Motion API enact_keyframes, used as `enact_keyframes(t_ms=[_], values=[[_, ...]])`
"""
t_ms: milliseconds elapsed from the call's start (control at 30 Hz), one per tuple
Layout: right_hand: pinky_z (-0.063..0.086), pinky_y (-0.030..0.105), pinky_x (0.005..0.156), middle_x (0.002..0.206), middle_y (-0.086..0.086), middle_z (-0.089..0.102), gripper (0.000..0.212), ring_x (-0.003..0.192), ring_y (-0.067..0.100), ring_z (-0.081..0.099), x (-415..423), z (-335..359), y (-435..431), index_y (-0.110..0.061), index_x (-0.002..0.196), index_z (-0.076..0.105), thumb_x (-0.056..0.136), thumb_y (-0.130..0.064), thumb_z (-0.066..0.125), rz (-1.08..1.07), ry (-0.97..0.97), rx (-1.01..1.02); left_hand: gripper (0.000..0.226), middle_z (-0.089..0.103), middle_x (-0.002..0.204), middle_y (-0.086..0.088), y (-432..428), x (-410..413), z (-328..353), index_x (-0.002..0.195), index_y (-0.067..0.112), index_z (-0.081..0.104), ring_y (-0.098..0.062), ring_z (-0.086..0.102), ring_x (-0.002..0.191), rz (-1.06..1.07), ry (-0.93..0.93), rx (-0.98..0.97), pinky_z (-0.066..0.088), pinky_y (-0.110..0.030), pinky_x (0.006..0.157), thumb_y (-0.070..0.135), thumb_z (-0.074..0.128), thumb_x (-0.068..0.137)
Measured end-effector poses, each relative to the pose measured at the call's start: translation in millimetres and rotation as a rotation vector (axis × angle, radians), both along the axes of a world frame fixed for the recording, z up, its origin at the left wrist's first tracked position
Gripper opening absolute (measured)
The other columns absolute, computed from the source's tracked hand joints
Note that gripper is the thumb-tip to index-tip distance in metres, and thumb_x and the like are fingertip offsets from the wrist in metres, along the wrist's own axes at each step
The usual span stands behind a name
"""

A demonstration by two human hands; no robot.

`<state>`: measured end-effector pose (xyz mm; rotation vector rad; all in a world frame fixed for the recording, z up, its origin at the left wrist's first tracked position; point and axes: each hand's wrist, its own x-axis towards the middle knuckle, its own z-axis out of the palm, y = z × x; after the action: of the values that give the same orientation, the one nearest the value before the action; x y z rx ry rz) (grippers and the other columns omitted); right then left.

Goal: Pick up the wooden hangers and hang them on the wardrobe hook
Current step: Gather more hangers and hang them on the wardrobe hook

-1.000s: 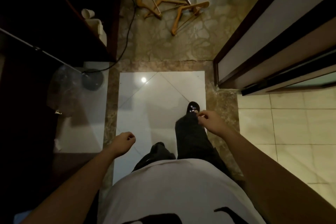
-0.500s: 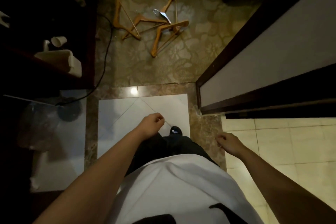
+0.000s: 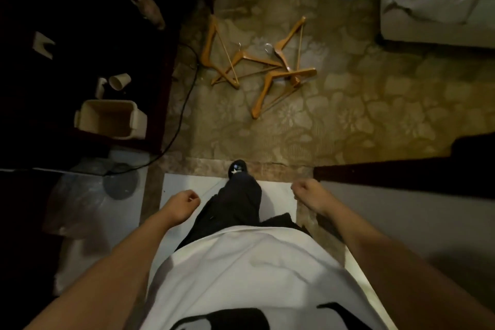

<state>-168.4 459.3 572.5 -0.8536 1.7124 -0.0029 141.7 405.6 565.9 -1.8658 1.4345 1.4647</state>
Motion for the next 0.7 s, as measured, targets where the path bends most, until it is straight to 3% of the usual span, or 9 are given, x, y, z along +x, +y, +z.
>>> enact_keyframes(t_ms=[67, 133, 233, 400, 500, 600, 700], values=[[0.048, 0.04, 0.079, 0.091, 0.022, 0.065, 0.028, 0.087, 0.033, 0.061, 9.2, 4.9, -56.1, 0.003, 0.101, 0.064, 0.095, -0.013, 0.042, 0.057, -0.024, -0.044, 0.013, 0.063, 0.097, -0.019, -38.3, 16.2, 2.2, 0.095, 0.007, 0.059, -0.031, 0.06, 0.092, 0.027, -0.016, -0.005, 0.047, -0.038, 0.086, 0.015, 0.049, 0.094], [0.045, 0.036, 0.077, 0.08, 0.006, 0.062, 0.025, 0.074, 0.017, 0.055, 13.6, 9.6, -107.3, -0.003, 0.105, 0.064, 0.095, -0.012, 0.043, 0.09, -0.042, -0.12, 0.014, 0.064, 0.096, -0.02, -77.3, 25.1, 4.6, 0.092, 0.007, 0.06, -0.033, 0.061, 0.094, 0.02, -0.036, -0.028, 0.047, -0.037, 0.086, 0.015, 0.049, 0.093], [0.046, 0.038, 0.088, 0.094, 0.003, 0.058, 0.028, 0.089, 0.018, 0.055, 9.5, 13.8, -167.1, -0.006, 0.116, 0.06, 0.094, -0.013, 0.044, 0.053, -0.055, -0.185, 0.014, 0.06, 0.087, -0.018, -130.9, 17.6, 11.6, 0.084, 0.008, 0.056, -0.032, 0.061, 0.088, 0.032, -0.043, -0.069, 0.04, -0.031, 0.075, 0.014, 0.048, 0.094], [0.045, 0.036, 0.092, 0.099, 0.003, 0.056, 0.03, 0.095, 0.018, 0.052, -32.1, 7.0, -227.8, -0.006, 0.121, 0.057, 0.096, -0.014, 0.043, -0.043, -0.072, -0.153, 0.02, 0.061, 0.097, -0.018, -207.9, -33.4, 6.1, 0.104, 0.003, 0.06, -0.027, 0.058, 0.09, 0.079, 0.037, -0.08, 0.044, -0.034, 0.081, 0.014, 0.046, 0.095], [0.046, 0.034, 0.078, 0.082, 0.007, 0.057, 0.021, 0.076, 0.017, 0.054, -74.5, -10.3, -250.9, -0.005, 0.102, 0.061, 0.096, -0.012, 0.042, -0.079, -0.053, -0.11, 0.014, 0.062, 0.095, -0.022, -247.2, -76.8, -5.6, 0.097, 0.006, 0.057, -0.028, 0.058, 0.087, 0.102, 0.078, -0.061, 0.049, -0.043, 0.086, 0.015, 0.047, 0.095], [0.037, 0.028, 0.061, 0.066, 0.007, 0.049, 0.025, 0.06, 0.015, 0.045, -125.1, -26.0, -275.1, -0.008, 0.076, 0.056, 0.095, -0.007, 0.041, -0.076, -0.004, -0.027, 0.026, 0.061, 0.097, -0.021, -278.3, -127.9, -17.3, 0.111, -0.002, 0.058, -0.033, 0.06, 0.094, 0.129, 0.093, -0.021, 0.047, -0.047, 0.093, 0.015, 0.046, 0.096], [0.037, 0.03, 0.063, 0.062, 0.005, 0.047, 0.036, 0.058, 0.015, 0.043, -182.8, -43.2, -310.0, -0.014, 0.061, 0.048, 0.095, -0.006, 0.041, 0.013, 0.049, 0.055, 0.028, 0.059, 0.096, -0.016, -305.3, -184.6, -27.9, 0.114, -0.005, 0.056, -0.027, 0.057, 0.091, 0.149, 0.103, 0.027, 0.047, -0.04, 0.088, 0.013, 0.044, 0.097]])
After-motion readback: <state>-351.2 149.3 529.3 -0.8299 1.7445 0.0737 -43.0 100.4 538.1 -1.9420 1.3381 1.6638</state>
